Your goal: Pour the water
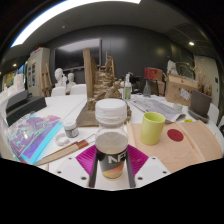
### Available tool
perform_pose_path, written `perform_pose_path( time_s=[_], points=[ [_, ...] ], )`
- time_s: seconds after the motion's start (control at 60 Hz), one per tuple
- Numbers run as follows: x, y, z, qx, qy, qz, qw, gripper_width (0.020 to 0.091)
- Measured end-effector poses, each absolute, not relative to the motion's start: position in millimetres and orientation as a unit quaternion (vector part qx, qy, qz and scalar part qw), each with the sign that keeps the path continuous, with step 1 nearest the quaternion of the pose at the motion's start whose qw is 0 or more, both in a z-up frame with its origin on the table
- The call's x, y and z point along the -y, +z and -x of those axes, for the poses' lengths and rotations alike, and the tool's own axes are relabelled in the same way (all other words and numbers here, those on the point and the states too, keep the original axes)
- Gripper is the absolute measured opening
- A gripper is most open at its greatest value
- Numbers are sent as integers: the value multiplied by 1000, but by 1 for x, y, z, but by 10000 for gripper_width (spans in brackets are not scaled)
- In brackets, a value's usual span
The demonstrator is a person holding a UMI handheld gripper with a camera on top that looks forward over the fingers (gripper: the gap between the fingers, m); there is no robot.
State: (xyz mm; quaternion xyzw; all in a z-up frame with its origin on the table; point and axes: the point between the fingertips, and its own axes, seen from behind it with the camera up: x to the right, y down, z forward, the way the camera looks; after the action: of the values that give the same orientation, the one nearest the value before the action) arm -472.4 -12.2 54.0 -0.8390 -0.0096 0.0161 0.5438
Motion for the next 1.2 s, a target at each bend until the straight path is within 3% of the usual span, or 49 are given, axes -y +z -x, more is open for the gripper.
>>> perform_pose_path(
  time_s=[0.017, 0.183, 0.267, 0.417, 0.55, 0.733, 0.85, 0.95, 1.2],
  points=[
    [11, 55, 472, 9, 14, 838, 546, 436],
    [11, 54, 474, 19, 15, 838, 545, 361],
    [12, 54, 476, 24, 17, 839, 543, 278],
    [9, 62, 481, 38, 17, 839, 542, 263],
    [-10, 103, 488, 11, 54, 825, 562, 262],
    [-55, 180, 492, -114, 222, 779, 575, 261],
    [-83, 213, 484, -229, 359, 728, 537, 259],
    [-100, 221, 471, -331, 460, 671, 478, 257],
    [-128, 185, 455, -504, 605, 529, 316, 260]
  ],
)
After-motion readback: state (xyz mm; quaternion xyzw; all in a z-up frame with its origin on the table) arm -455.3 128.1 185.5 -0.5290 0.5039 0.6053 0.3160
